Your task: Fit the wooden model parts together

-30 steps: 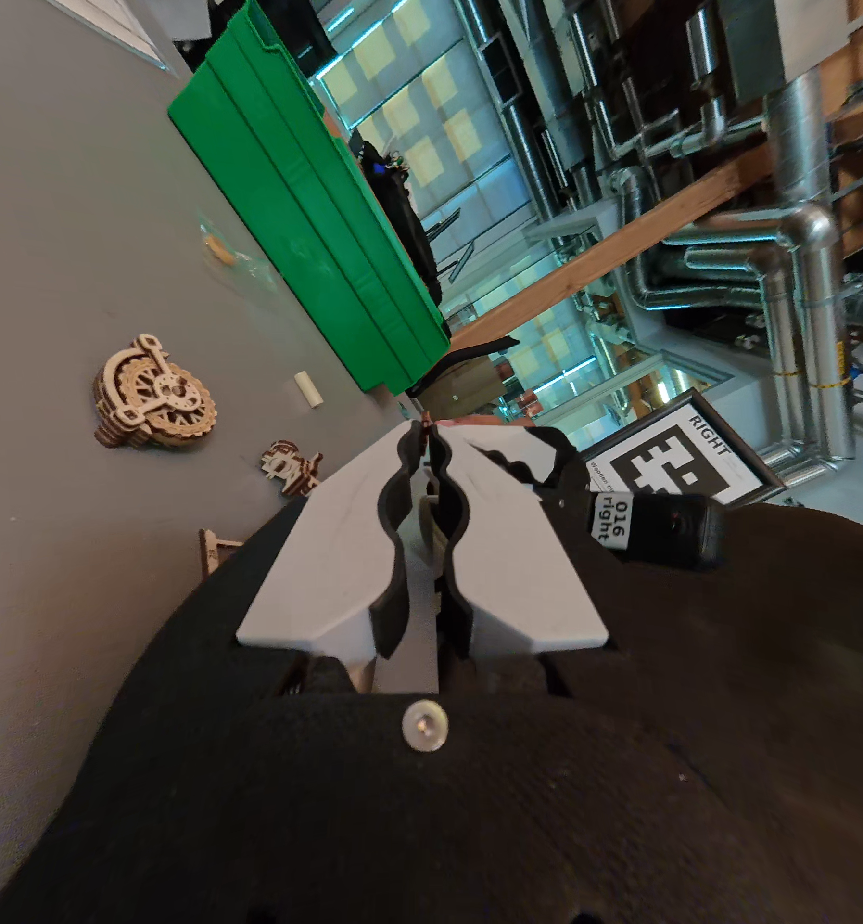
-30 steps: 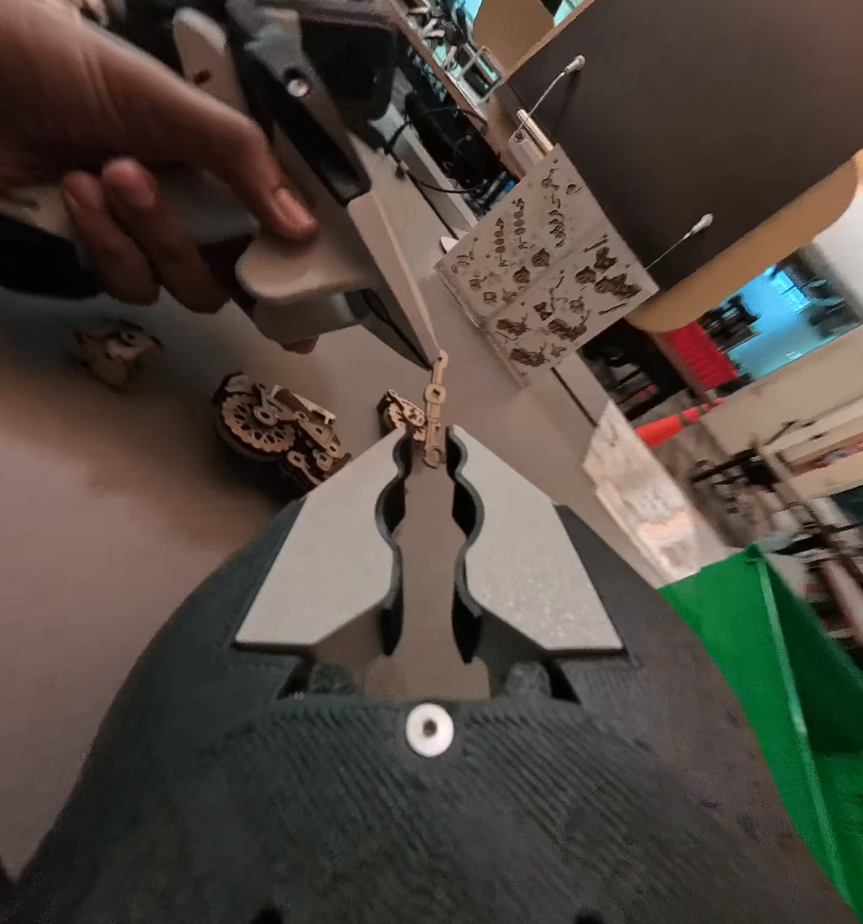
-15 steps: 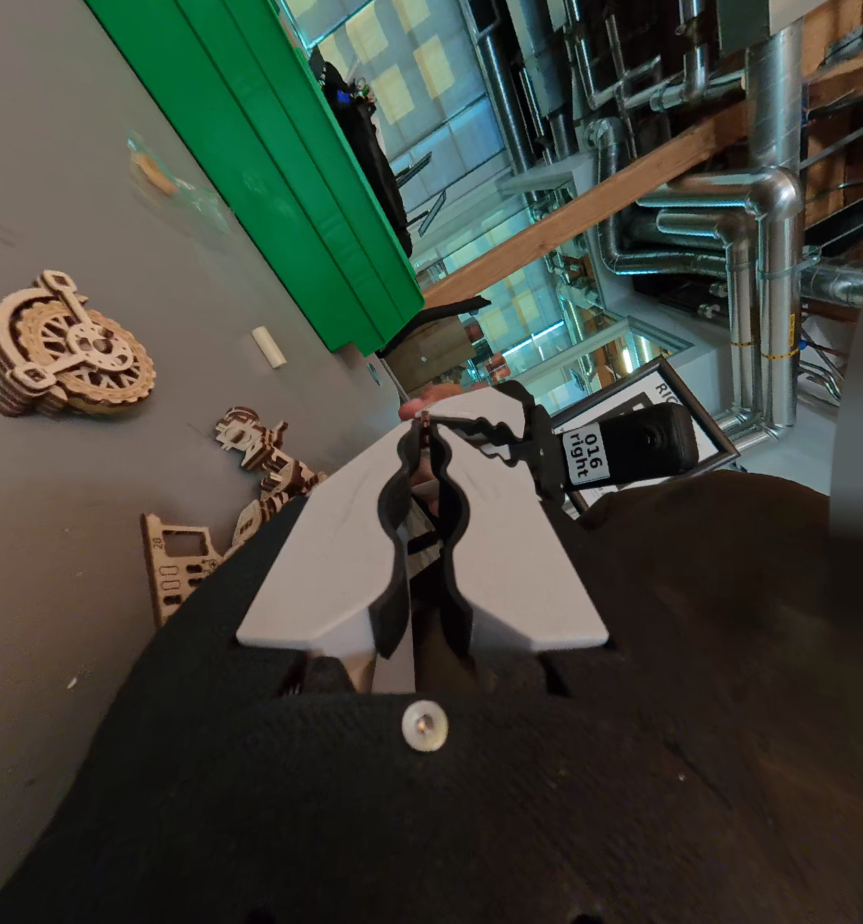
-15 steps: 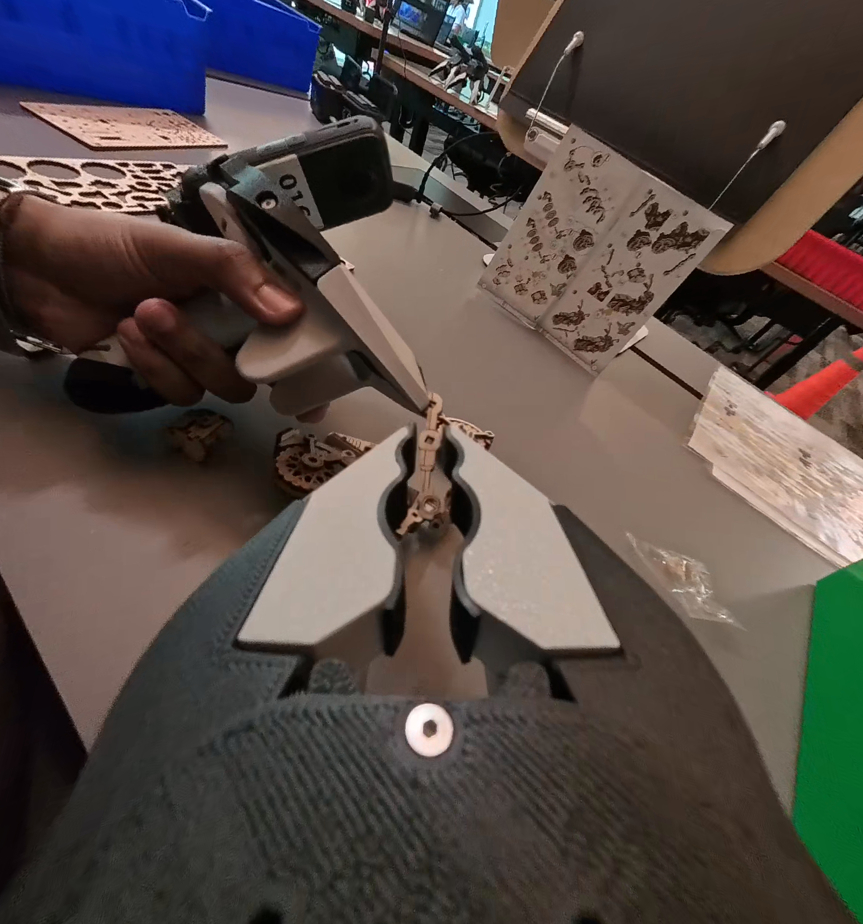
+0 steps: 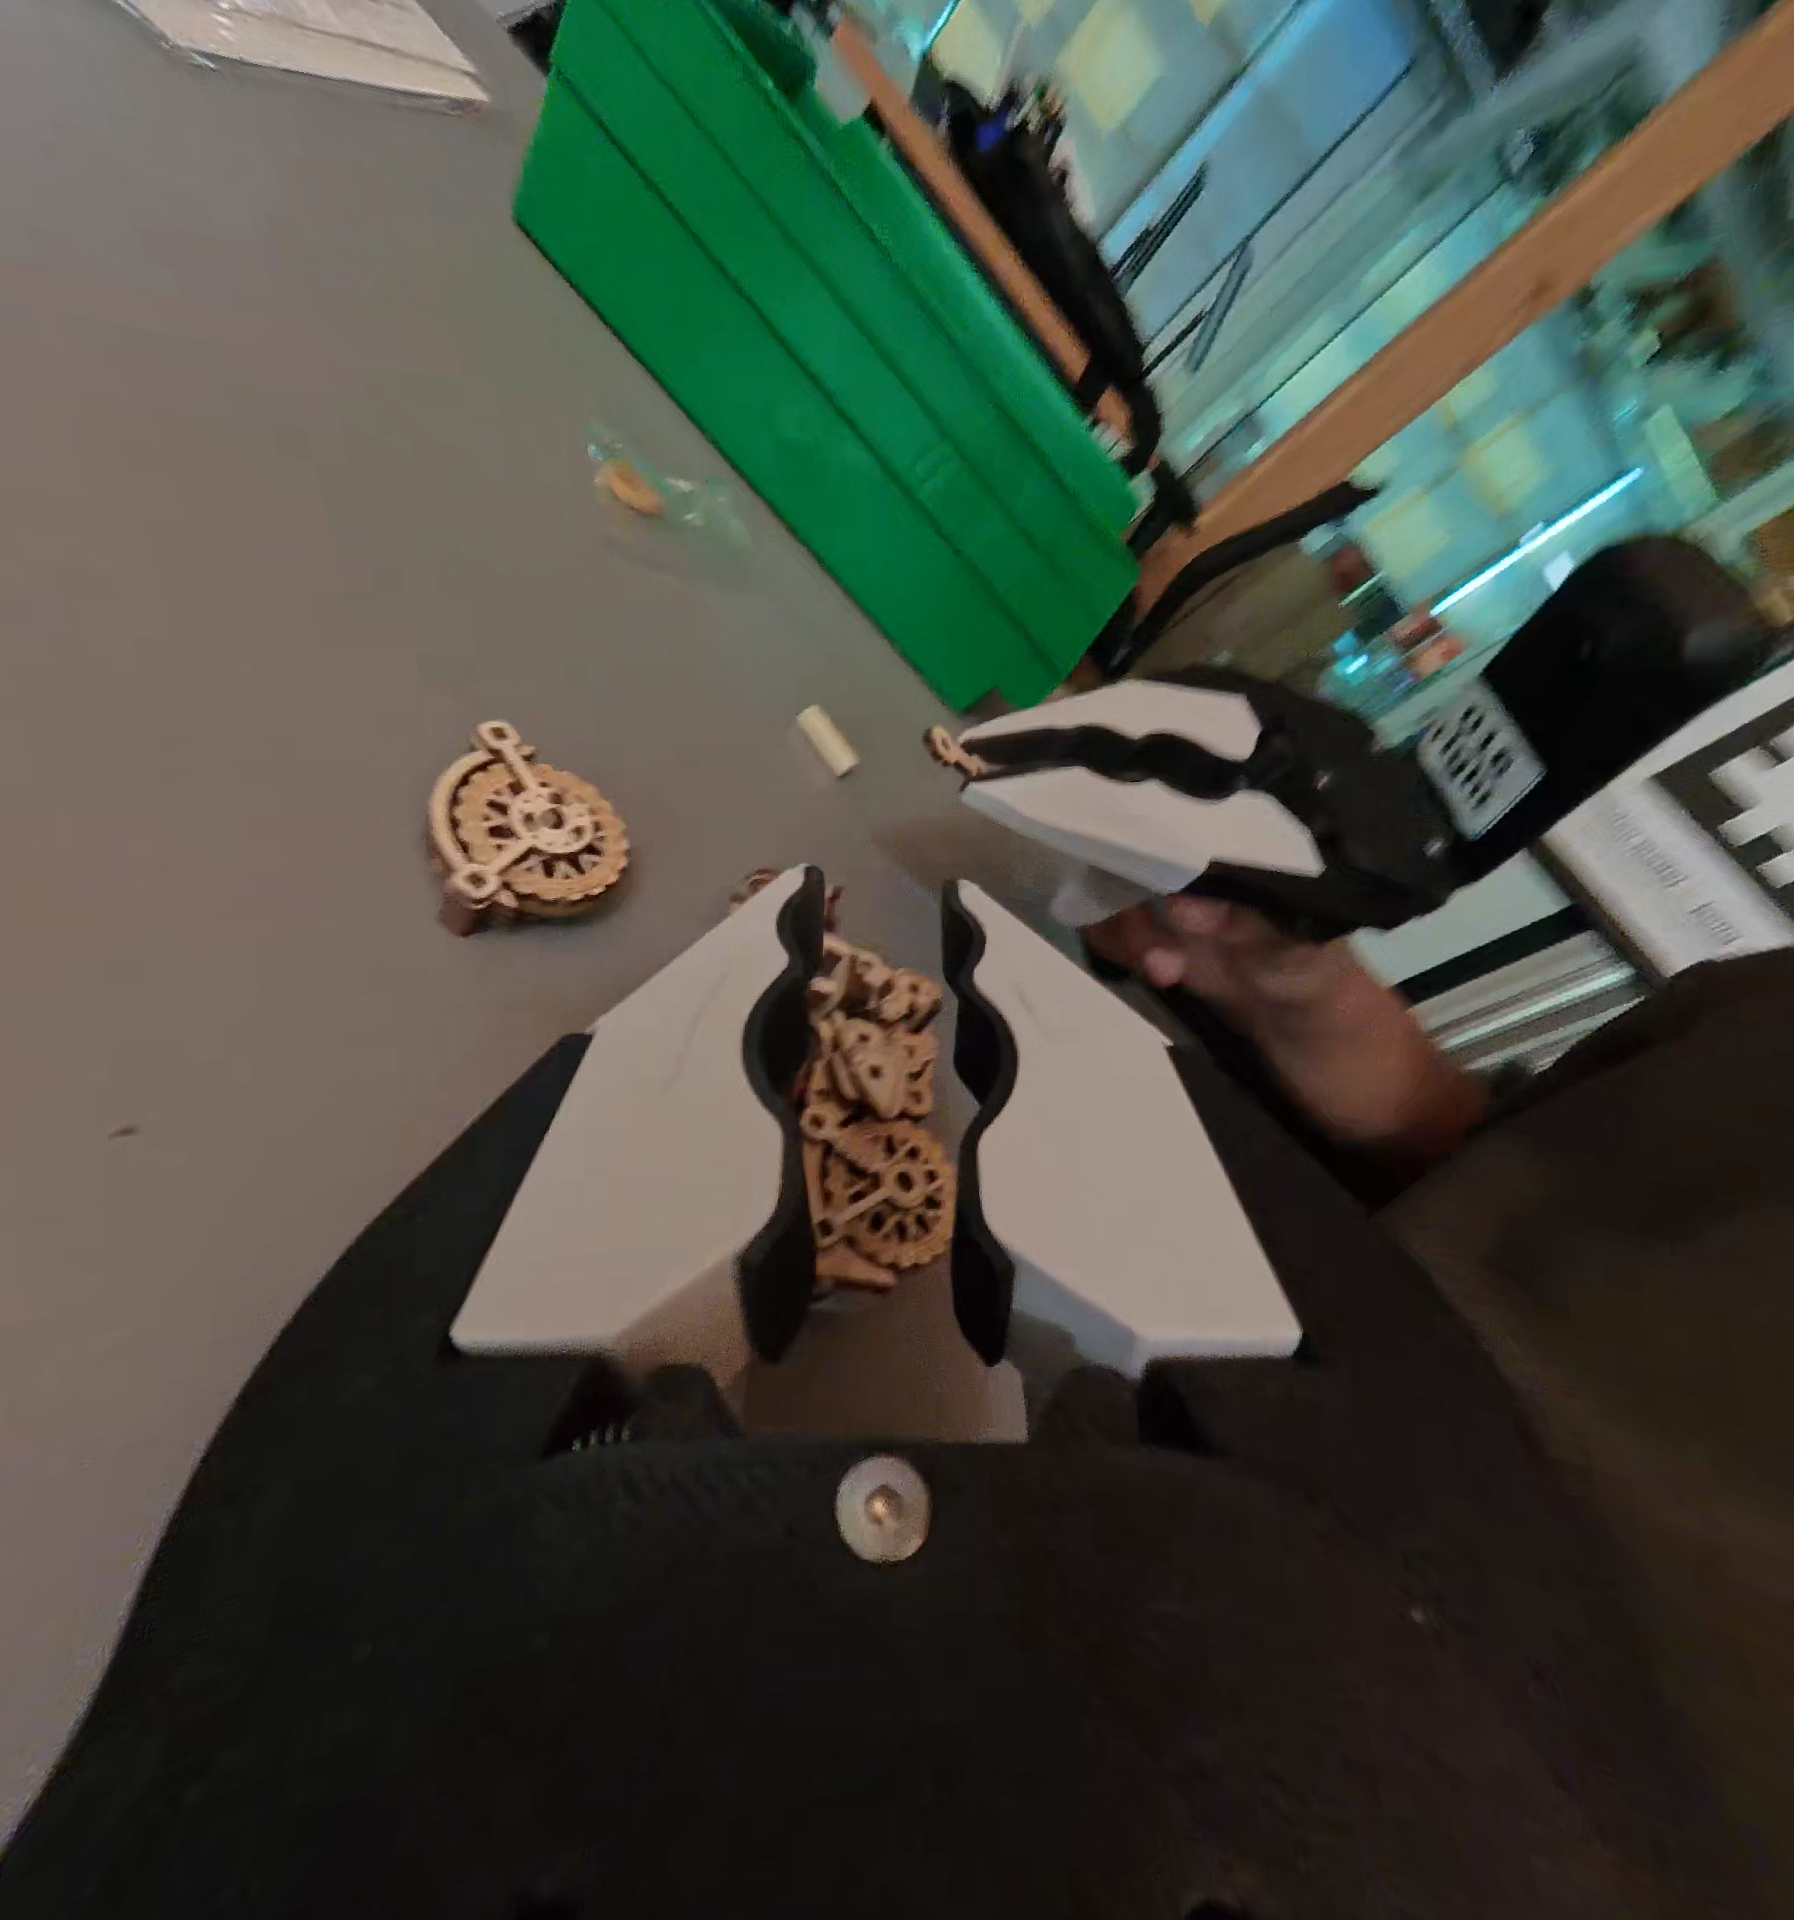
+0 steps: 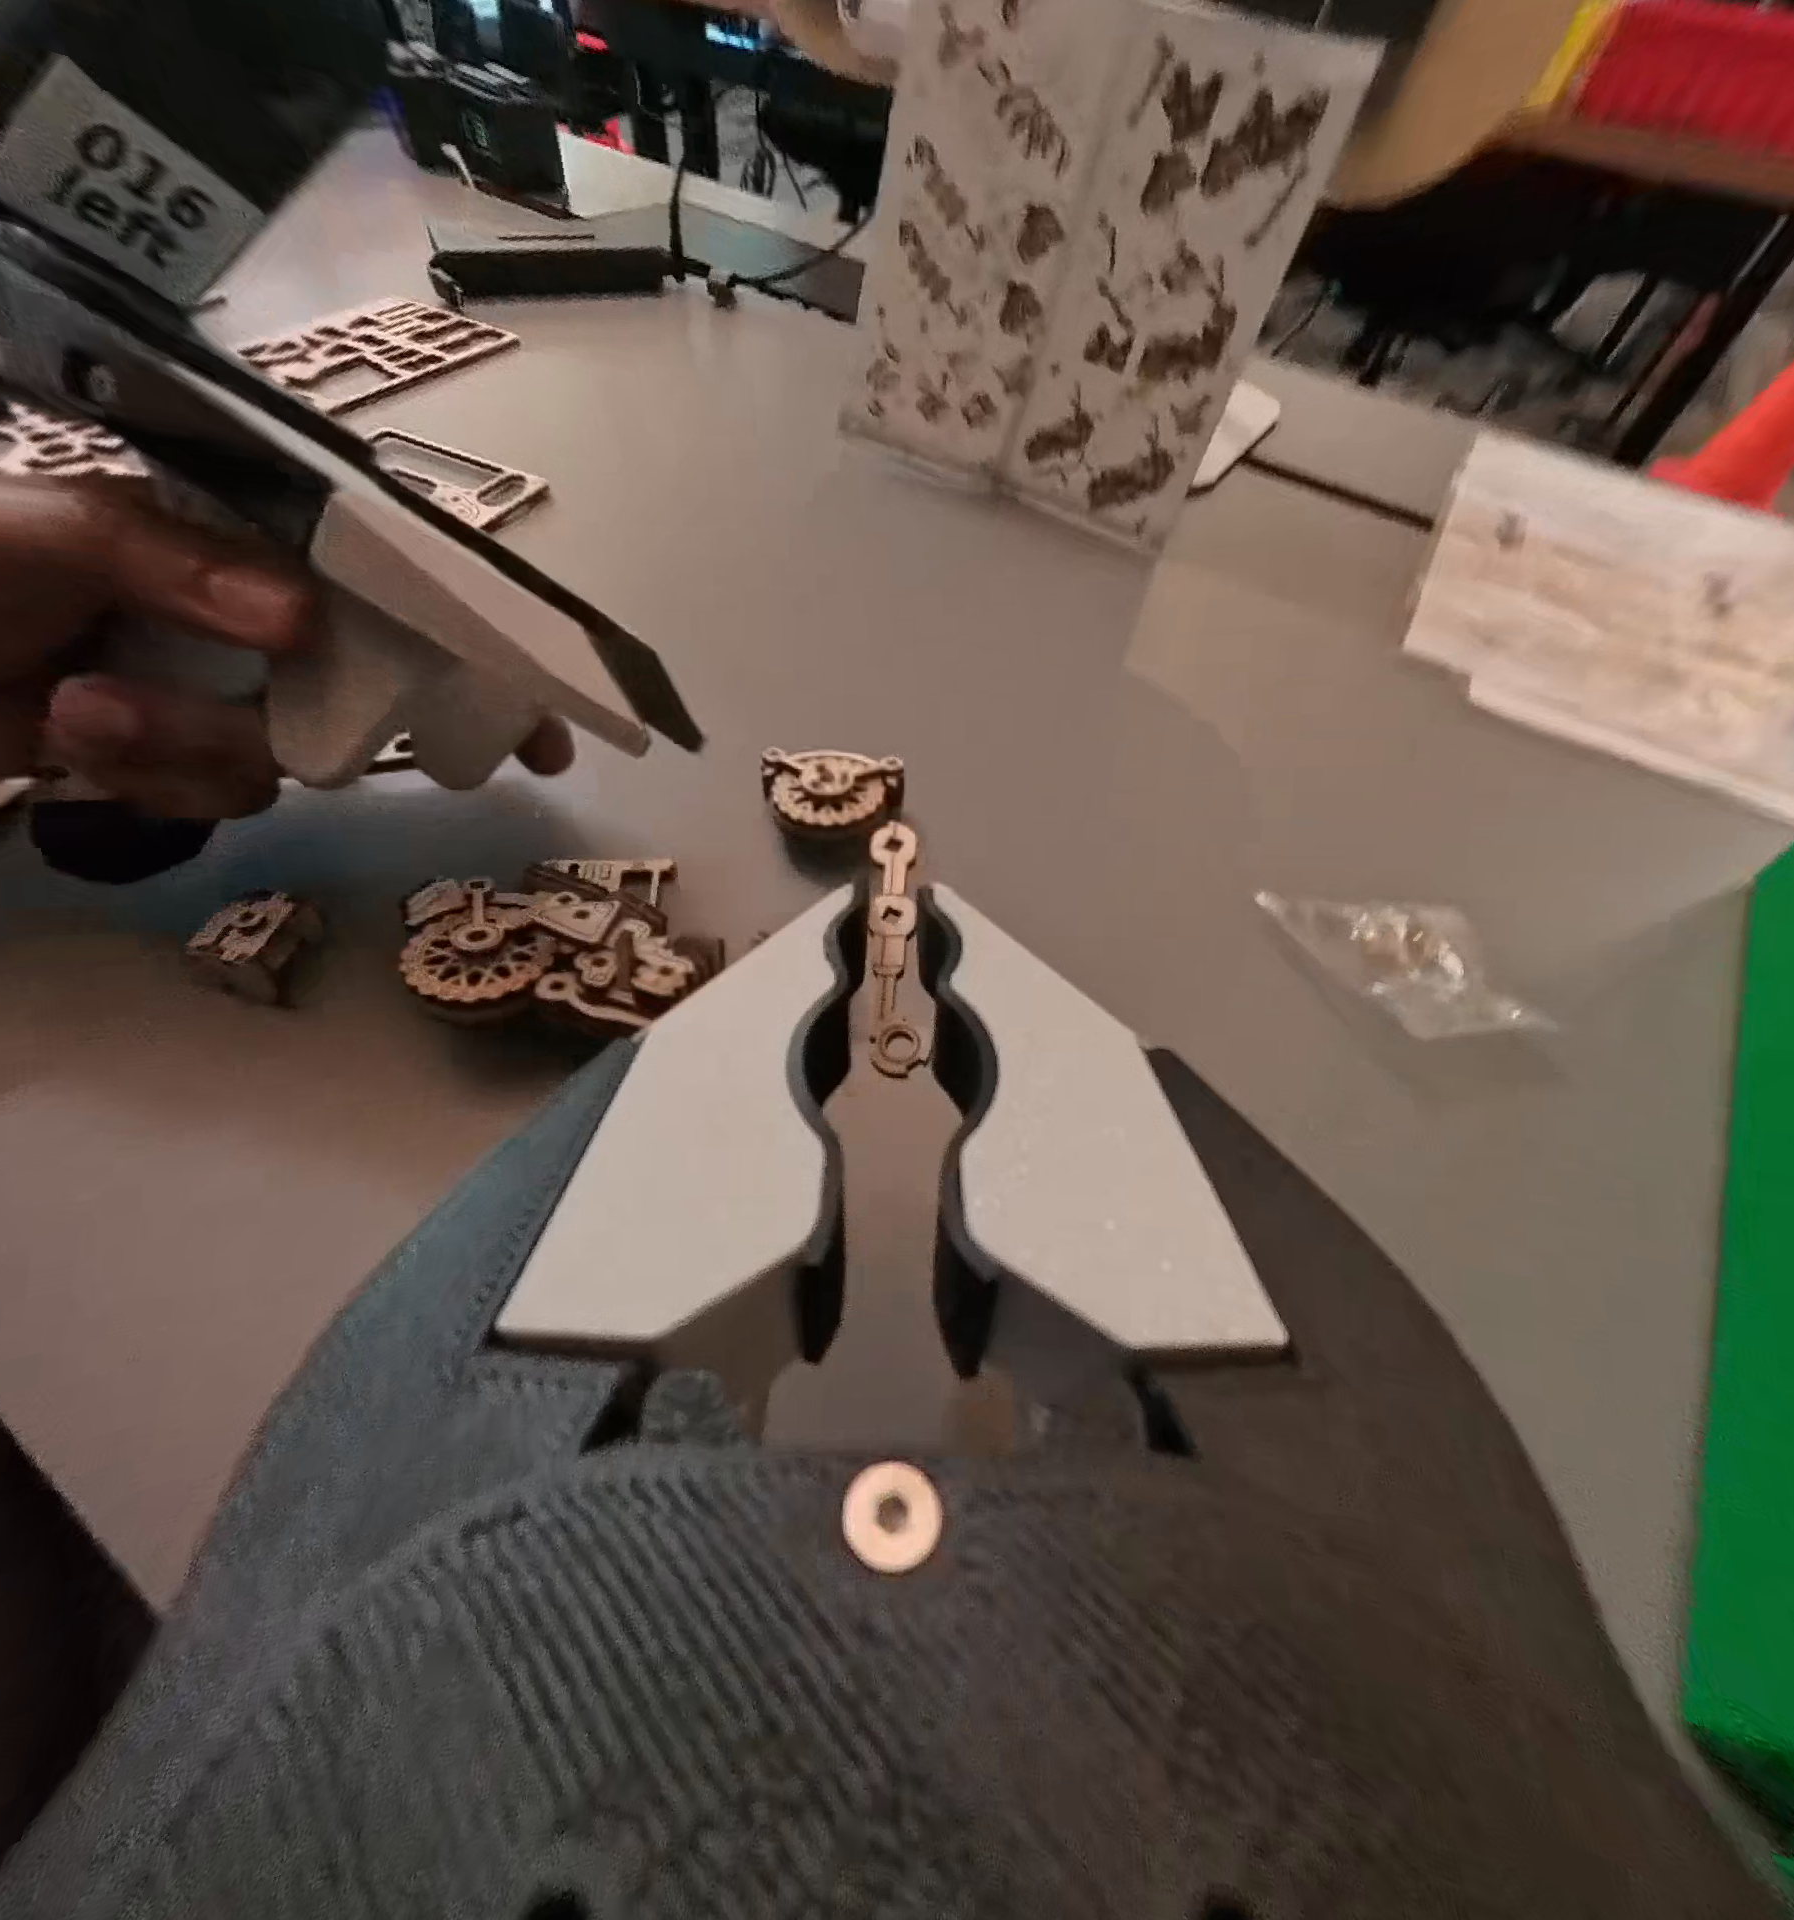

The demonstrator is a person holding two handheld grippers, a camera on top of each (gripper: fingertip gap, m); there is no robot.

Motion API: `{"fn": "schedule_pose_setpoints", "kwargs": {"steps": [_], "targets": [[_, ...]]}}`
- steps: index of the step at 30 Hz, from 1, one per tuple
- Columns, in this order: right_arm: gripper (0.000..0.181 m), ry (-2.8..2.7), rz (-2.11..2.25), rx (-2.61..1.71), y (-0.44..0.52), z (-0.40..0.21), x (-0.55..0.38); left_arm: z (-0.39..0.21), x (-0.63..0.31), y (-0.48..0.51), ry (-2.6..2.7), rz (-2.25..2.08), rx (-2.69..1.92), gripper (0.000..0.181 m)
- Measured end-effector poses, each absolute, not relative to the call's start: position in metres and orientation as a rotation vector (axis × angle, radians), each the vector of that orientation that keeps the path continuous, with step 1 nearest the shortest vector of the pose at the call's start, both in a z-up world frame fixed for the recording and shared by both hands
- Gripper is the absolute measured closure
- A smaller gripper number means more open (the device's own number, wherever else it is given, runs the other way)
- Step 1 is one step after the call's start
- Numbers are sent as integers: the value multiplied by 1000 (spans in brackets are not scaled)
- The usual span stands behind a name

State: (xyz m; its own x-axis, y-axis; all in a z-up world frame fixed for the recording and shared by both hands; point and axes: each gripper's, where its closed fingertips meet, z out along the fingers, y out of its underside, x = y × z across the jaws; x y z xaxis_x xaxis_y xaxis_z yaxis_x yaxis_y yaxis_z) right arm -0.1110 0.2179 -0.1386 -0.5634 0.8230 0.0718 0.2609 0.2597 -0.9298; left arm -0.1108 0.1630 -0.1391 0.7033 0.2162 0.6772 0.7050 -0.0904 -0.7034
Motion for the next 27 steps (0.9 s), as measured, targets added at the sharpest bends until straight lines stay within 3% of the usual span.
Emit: {"fn": "schedule_pose_setpoints", "kwargs": {"steps": [6,27], "targets": [[174,-2089,1302,-1114,216,-159,-107,-179,-103,151,-725,-402,-1928,146],[174,-2142,1430,-1230,210,-166,-108,-174,-80,162,-676,-590,-1880,139]]}}
